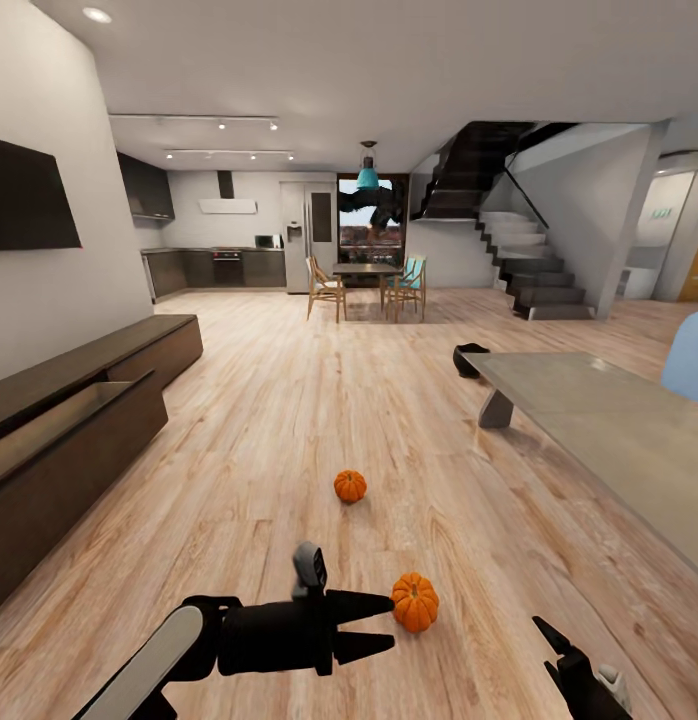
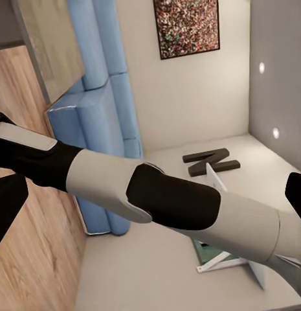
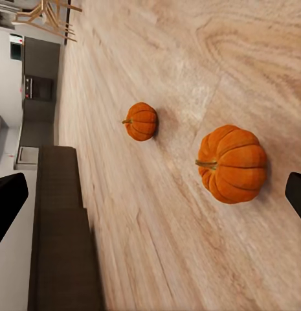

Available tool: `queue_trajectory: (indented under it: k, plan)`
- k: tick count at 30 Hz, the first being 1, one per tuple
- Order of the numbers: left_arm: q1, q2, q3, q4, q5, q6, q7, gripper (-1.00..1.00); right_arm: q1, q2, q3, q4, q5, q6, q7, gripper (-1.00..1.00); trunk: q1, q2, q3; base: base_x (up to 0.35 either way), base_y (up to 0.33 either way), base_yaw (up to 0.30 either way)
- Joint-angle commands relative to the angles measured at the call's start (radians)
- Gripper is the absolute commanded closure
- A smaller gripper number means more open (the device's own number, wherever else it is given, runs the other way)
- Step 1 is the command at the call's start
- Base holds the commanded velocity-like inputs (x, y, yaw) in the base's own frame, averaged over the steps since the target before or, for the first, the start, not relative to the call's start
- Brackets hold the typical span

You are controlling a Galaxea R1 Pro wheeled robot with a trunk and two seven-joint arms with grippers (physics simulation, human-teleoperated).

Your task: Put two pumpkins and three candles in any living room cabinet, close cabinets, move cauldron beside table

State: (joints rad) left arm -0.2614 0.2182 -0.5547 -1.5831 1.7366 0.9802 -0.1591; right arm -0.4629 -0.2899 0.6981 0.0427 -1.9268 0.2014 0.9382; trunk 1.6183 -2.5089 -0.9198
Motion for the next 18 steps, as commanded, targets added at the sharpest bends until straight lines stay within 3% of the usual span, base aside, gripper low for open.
queue_trajectory:
  k: [1,7,12,15,18]
  plan:
    - [-0.001,0.005,0.003,0.001,-0.008,0.000,-0.011,-1.00,-0.001,0.001,0.008,0.003,-0.011,0.010,0.005,-1.00,0.000,0.000,-0.001,0.000,0.000,0.000]
    - [-0.001,0.031,0.045,0.001,-0.008,0.001,-0.013,-1.00,-0.001,0.001,0.008,0.003,-0.011,0.009,0.004,-1.00,0.000,0.000,-0.001,0.000,0.000,0.000]
    - [-0.001,0.059,0.117,0.041,-0.009,0.005,-0.011,-1.00,-0.001,0.003,0.009,-0.001,-0.009,0.012,-0.013,-1.00,0.000,0.000,-0.001,0.000,0.000,0.000]
    - [-0.001,0.075,0.167,0.072,-0.015,0.007,-0.010,-1.00,-0.001,0.005,0.008,-0.012,-0.010,0.019,-0.098,-1.00,0.000,0.000,-0.001,0.000,0.000,0.000]
    - [-0.001,0.083,0.181,0.073,-0.019,0.008,-0.009,-1.00,-0.005,0.018,0.008,-0.042,-0.010,0.015,-0.236,-1.00,0.000,0.000,-0.001,0.000,0.000,0.000]
